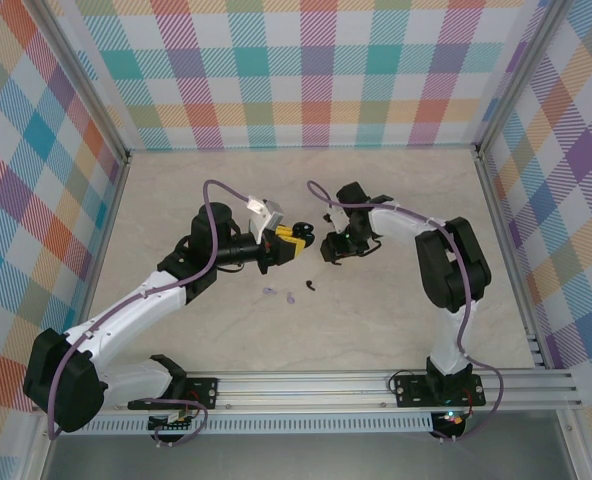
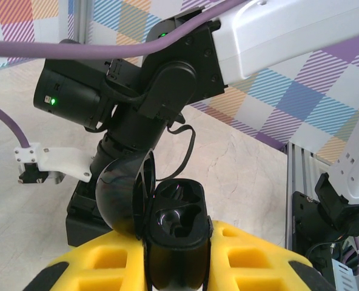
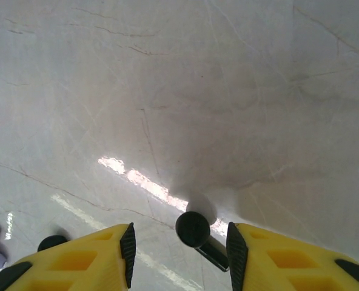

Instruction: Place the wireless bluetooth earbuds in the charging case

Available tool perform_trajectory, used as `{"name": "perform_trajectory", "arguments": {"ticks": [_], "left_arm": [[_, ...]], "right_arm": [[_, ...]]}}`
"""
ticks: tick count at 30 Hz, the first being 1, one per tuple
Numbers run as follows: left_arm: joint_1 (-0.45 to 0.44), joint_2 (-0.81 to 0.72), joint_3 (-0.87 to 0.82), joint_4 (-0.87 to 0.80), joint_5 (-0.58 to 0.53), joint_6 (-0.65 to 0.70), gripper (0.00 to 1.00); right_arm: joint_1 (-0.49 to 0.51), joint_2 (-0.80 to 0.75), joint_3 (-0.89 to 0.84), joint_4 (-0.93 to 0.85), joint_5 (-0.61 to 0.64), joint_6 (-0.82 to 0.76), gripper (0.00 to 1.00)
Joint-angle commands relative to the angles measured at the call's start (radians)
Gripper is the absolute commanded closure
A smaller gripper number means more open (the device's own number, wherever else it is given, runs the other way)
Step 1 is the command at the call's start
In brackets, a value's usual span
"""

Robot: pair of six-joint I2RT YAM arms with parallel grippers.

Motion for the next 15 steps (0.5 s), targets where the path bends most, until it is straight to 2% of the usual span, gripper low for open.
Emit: {"name": "perform_trajectory", "arguments": {"ticks": [1, 9, 15], "left_arm": [[-0.01, -0.024, -0.004, 0.009, -0.007, -0.007, 0.92], [-0.01, -0.016, 0.004, 0.007, -0.003, -0.007, 0.92], [-0.01, -0.014, 0.004, 0.006, -0.003, -0.007, 0.92]], "right_arm": [[0.009, 0.015, 0.032, -0.038, 0.007, -0.031, 0.55], [0.009, 0.033, 0.039, -0.024, 0.051, 0.015, 0.63], [0.012, 0.045, 0.049, -0.034, 0.037, 0.008, 0.63]]}}
